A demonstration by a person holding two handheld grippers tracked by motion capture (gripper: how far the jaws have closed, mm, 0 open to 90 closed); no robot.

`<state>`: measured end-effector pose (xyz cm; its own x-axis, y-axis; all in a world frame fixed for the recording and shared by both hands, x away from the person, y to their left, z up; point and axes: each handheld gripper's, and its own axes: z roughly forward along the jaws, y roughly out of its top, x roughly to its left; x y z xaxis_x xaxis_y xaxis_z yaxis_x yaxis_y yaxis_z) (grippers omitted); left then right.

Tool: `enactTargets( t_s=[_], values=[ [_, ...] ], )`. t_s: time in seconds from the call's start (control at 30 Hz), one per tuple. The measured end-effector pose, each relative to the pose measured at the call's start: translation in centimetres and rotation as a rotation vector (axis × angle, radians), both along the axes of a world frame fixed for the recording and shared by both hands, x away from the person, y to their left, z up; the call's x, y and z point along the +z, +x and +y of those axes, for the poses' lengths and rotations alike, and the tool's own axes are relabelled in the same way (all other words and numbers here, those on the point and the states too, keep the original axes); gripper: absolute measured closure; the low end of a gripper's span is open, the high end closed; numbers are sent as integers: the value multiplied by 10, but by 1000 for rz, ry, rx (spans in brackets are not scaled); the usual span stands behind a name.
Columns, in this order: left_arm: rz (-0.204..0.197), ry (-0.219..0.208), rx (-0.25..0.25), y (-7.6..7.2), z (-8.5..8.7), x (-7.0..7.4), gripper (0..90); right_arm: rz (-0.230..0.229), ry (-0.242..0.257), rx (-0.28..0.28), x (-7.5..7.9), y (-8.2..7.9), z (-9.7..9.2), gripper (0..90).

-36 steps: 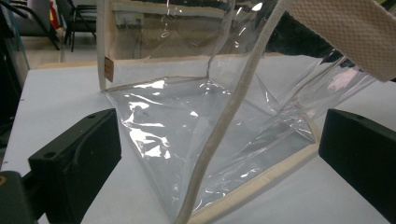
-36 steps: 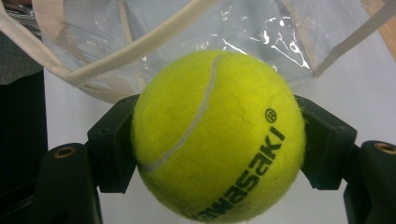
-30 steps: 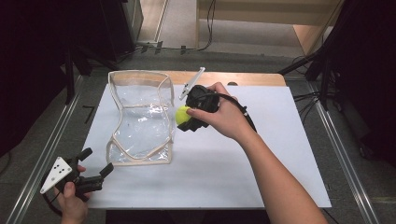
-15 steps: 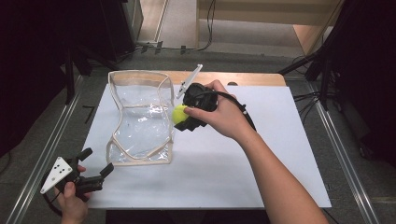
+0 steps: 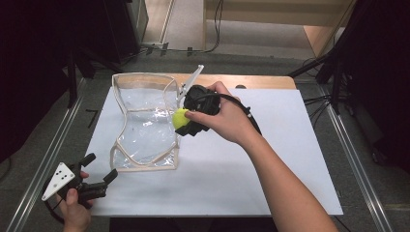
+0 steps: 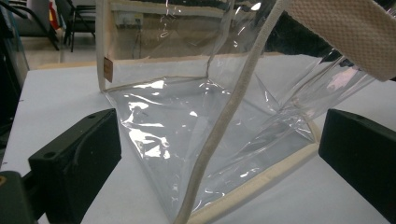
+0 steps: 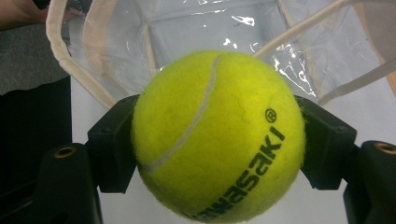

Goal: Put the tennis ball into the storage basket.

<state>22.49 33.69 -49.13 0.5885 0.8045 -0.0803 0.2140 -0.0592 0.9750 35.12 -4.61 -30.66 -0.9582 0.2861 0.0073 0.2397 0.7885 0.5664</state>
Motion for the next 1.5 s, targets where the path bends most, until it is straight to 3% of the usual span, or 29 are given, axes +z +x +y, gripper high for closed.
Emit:
enactTargets(
  t_s=[0.47,1.5],
  values=[
    [0,2,1,0,0,0,0,-12,12,27,7,-2,12,233],
    [-1,-2,1,0,0,0,0,-11,14,89,8,-7,48,233]
  ],
)
